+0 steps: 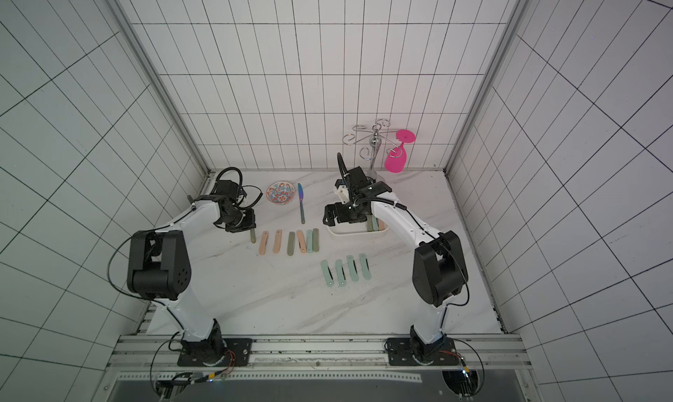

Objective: Take the fruit knife out of the storage box
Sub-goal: Place the fruit knife at the center of the board.

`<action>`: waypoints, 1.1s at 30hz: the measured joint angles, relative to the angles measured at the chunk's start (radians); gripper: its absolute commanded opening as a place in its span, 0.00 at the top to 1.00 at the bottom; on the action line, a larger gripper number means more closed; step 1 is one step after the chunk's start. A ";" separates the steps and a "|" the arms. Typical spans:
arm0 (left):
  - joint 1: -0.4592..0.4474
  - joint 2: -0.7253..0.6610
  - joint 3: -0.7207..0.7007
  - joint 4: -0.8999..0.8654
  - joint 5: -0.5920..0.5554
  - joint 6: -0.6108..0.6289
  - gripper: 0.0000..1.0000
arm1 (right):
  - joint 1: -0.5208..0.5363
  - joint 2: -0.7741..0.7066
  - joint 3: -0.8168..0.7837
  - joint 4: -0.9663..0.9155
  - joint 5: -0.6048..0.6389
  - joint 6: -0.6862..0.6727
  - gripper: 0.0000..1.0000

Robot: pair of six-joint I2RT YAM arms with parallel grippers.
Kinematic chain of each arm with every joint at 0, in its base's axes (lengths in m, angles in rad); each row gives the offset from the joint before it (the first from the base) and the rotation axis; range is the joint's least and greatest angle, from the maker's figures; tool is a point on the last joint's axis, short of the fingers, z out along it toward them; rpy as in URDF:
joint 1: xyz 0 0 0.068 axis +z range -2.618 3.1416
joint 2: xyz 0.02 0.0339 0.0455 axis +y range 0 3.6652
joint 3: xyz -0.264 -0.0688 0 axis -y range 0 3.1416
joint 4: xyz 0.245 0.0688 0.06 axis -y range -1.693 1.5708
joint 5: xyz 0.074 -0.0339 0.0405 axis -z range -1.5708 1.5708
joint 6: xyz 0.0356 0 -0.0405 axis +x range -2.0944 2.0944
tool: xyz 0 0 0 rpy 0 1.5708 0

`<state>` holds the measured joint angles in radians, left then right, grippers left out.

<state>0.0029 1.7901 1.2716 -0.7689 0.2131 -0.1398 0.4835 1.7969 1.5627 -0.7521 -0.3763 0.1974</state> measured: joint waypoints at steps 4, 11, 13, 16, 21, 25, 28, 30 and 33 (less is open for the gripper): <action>0.017 0.027 0.000 -0.001 -0.014 0.013 1.00 | -0.005 0.009 0.000 0.000 -0.002 -0.001 0.01; 0.015 0.070 0.000 -0.003 -0.014 0.026 1.00 | -0.011 0.044 0.000 -0.002 -0.012 -0.002 0.02; 0.013 0.075 0.000 -0.003 -0.014 0.029 1.00 | -0.013 0.052 0.000 -0.002 -0.018 -0.001 0.01; 0.009 0.088 0.000 -0.006 -0.015 0.036 1.00 | -0.013 0.055 0.000 -0.003 -0.025 -0.001 0.01; -0.007 0.108 0.000 -0.021 -0.017 0.045 1.00 | -0.013 0.055 0.000 -0.003 -0.032 -0.001 0.02; -0.014 0.109 0.003 -0.030 -0.026 0.051 1.00 | -0.013 0.055 0.000 -0.003 -0.040 -0.001 0.01; -0.015 0.111 0.004 -0.037 -0.030 0.055 1.00 | -0.013 0.056 0.000 -0.003 -0.048 -0.001 0.01; -0.018 0.113 0.004 -0.040 -0.032 0.056 1.00 | -0.013 0.056 0.000 -0.003 -0.053 -0.001 0.02; -0.022 0.125 0.017 -0.051 -0.037 0.062 0.96 | -0.013 0.057 0.000 -0.003 -0.057 -0.001 0.02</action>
<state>-0.0189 1.9148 1.2884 -0.8196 0.1761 -0.0776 0.4709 1.8542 1.5627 -0.7551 -0.4335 0.1967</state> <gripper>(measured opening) 0.133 0.986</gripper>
